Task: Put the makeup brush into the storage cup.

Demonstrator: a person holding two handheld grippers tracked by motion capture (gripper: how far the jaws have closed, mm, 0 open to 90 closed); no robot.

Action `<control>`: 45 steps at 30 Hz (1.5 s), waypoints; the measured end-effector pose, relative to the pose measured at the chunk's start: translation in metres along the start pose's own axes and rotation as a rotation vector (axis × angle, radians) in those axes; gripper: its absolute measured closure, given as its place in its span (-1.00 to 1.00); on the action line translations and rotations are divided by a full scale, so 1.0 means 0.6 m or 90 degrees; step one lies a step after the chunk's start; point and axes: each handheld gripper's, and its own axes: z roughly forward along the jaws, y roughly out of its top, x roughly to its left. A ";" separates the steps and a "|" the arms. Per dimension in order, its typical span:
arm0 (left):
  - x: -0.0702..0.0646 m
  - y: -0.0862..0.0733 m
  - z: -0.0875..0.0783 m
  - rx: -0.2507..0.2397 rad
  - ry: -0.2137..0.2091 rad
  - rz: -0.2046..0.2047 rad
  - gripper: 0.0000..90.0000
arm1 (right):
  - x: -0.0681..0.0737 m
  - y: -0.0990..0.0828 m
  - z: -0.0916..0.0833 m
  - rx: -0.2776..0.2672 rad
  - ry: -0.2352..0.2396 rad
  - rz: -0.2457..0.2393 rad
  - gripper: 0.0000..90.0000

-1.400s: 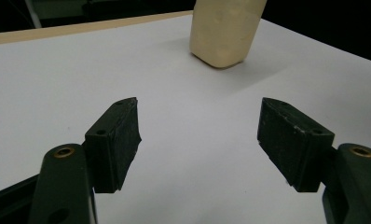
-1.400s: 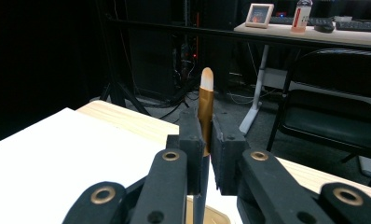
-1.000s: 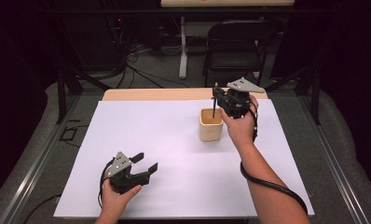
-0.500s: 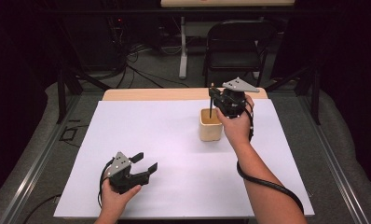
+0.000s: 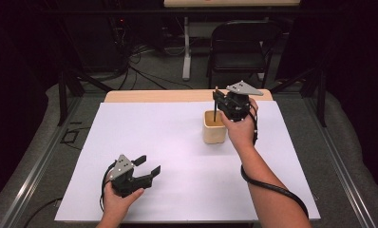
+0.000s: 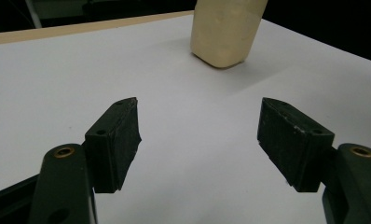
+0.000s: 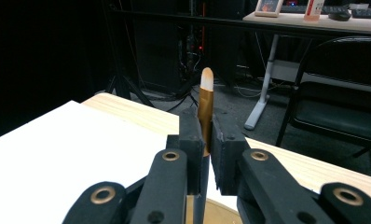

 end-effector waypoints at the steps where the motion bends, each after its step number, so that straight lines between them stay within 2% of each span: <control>1: 0.000 0.000 0.000 0.000 0.000 0.000 -0.35 | -0.001 -0.001 0.000 0.002 0.000 0.001 0.86; 19: 0.000 -0.001 0.001 0.000 -0.001 -0.001 -0.35 | -0.009 -0.023 0.007 0.012 -0.008 0.016 0.86; 45: 0.001 -0.002 0.002 0.003 -0.001 0.000 -0.35 | -0.015 -0.064 0.016 0.051 -0.016 0.008 0.86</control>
